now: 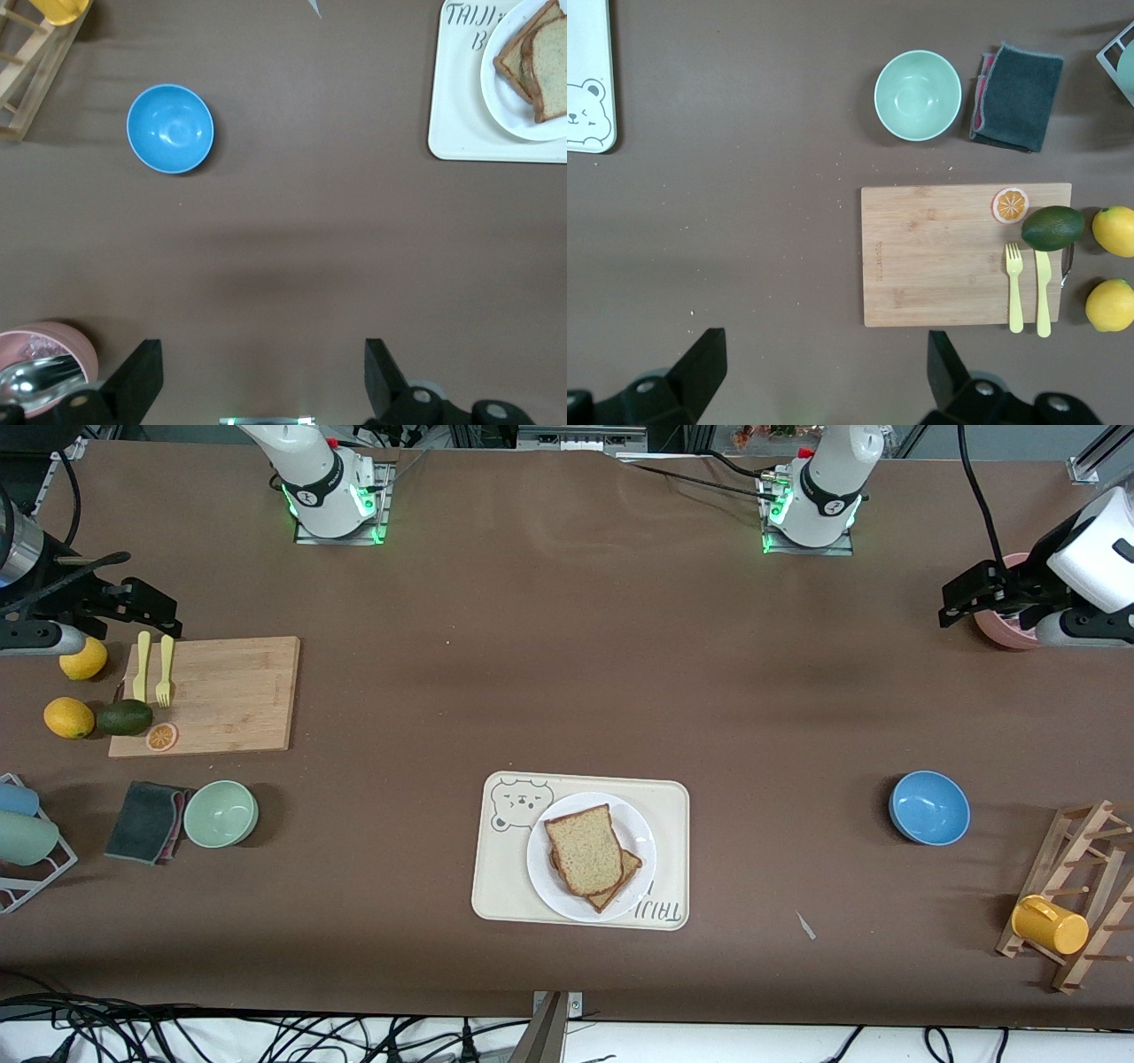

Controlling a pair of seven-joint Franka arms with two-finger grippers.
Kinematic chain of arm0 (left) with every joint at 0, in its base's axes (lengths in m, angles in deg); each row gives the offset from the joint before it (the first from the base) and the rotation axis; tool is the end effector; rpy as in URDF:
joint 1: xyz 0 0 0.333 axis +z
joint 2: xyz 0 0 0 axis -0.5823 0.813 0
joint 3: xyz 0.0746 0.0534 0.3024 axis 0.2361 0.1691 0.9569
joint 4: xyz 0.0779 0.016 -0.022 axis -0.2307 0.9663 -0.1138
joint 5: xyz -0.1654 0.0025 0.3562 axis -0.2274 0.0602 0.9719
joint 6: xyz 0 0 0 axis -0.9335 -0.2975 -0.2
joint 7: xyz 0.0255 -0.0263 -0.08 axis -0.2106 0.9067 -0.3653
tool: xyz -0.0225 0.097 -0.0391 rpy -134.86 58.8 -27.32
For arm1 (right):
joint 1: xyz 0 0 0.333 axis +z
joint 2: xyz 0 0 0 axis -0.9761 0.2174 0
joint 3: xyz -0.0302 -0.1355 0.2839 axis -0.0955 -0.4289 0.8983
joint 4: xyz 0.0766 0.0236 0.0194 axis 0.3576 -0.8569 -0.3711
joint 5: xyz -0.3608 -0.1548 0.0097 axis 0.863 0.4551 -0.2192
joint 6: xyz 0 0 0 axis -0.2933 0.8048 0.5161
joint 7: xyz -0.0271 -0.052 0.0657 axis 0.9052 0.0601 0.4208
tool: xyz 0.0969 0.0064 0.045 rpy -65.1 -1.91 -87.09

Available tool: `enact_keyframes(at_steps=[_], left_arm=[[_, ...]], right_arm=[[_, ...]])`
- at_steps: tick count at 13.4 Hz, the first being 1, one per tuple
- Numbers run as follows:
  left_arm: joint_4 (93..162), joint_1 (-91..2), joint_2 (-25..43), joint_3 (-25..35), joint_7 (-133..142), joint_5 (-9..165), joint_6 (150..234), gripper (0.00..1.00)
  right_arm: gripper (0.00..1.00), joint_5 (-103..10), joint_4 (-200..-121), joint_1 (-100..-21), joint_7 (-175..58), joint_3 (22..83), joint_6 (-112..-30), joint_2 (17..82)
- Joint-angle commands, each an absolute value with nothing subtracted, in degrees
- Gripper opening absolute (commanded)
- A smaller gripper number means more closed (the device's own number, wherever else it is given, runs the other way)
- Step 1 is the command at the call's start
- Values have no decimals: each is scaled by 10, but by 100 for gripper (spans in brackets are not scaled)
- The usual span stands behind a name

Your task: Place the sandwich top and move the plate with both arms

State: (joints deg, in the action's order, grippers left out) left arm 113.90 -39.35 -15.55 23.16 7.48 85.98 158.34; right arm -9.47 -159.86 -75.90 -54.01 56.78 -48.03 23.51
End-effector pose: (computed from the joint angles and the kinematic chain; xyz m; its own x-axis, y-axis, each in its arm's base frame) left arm 0.5478 -0.0374 0.6313 0.9965 -0.0077 -0.0830 -0.0064 -0.9999 0.0159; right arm 0.5402 0.0062 0.5848 0.9980 0.0259 -0.0585 0.0260 -0.9997 0.0003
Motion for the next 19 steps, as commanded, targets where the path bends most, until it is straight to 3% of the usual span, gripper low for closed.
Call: enact_keyframes(at_steps=[1,5,19], left_arm=[[1146,-395,-154,229,77,879,1616,100],[1166,-401,-162,228,74,877,1617,100],[1136,-397,-138,228,68,852,1615,100]], right_arm=[[100,-105,-1590,-765,-545,568,-472,237],[100,-106,-1590,-765,-545,568,-472,237],[100,-106,-1590,-766,-545,567,-472,238]])
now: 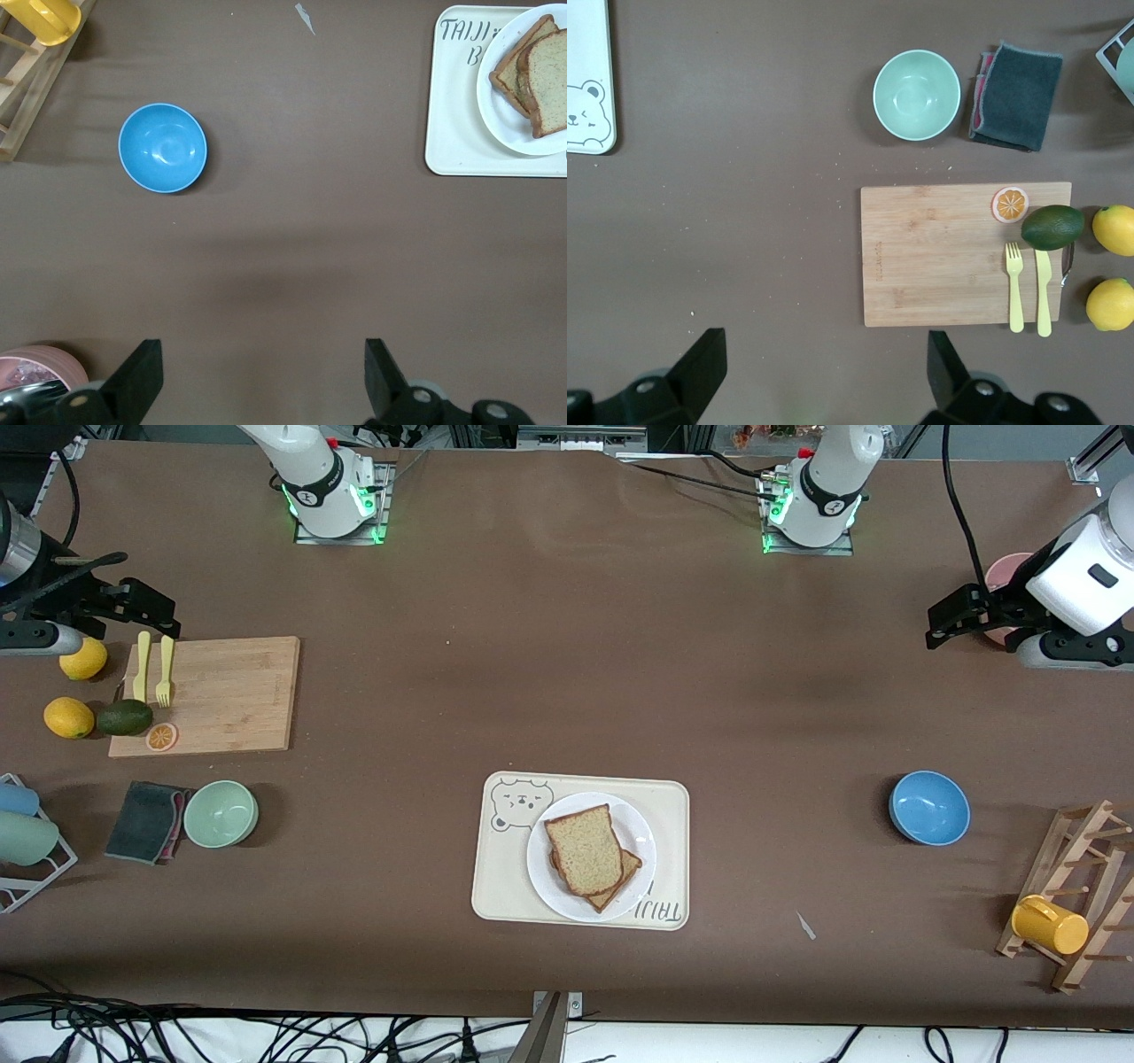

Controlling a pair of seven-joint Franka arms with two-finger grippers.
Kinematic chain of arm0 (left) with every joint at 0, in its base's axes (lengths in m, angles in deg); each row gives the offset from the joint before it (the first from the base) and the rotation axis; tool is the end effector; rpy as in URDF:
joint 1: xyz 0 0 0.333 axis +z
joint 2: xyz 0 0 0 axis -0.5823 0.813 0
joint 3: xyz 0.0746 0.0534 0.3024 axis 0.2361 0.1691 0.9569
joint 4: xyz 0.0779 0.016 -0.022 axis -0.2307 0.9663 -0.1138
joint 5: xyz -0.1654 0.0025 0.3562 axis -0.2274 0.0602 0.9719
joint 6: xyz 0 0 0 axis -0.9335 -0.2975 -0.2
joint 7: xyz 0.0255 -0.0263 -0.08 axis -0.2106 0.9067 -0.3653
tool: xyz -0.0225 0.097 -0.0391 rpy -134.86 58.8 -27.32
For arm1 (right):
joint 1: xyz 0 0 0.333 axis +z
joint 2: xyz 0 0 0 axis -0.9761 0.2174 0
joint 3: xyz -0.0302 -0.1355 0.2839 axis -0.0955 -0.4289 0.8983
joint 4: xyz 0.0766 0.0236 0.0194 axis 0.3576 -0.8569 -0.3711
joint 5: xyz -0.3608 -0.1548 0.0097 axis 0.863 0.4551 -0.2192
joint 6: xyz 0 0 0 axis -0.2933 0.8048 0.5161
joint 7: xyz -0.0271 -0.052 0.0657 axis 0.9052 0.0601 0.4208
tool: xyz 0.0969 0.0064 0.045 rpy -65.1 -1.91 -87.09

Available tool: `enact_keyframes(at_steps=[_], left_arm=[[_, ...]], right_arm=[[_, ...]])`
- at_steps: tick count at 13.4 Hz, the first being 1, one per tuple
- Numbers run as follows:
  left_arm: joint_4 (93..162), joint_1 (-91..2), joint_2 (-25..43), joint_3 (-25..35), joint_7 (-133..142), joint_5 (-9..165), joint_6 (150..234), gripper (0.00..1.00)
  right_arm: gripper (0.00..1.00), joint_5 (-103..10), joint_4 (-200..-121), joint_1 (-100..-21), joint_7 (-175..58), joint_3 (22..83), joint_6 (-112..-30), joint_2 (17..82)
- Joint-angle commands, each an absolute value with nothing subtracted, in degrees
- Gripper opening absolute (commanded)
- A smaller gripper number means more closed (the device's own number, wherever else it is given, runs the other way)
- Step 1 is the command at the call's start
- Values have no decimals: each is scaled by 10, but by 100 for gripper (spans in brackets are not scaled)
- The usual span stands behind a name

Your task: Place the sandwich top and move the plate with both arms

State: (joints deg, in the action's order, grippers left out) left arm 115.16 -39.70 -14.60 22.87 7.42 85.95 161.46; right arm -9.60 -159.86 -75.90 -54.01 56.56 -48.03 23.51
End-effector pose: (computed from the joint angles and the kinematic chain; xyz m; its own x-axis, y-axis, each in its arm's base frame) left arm 0.5578 -0.0443 0.6163 0.9976 -0.0168 -0.0673 -0.0157 -0.9997 0.0175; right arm 0.5402 0.0043 0.5848 0.9980 0.0220 -0.0584 0.0220 -0.9998 -0.0021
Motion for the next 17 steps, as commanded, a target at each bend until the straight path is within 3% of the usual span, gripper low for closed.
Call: enact_keyframes(at_steps=[1,17], left_arm=[[1136,-397,-138,228,74,851,1629,100],[1137,-382,-151,229,69,859,1619,100]], right_arm=[[100,-106,-1590,-766,-545,566,-472,237],[100,-106,-1590,-765,-545,566,-472,238]])
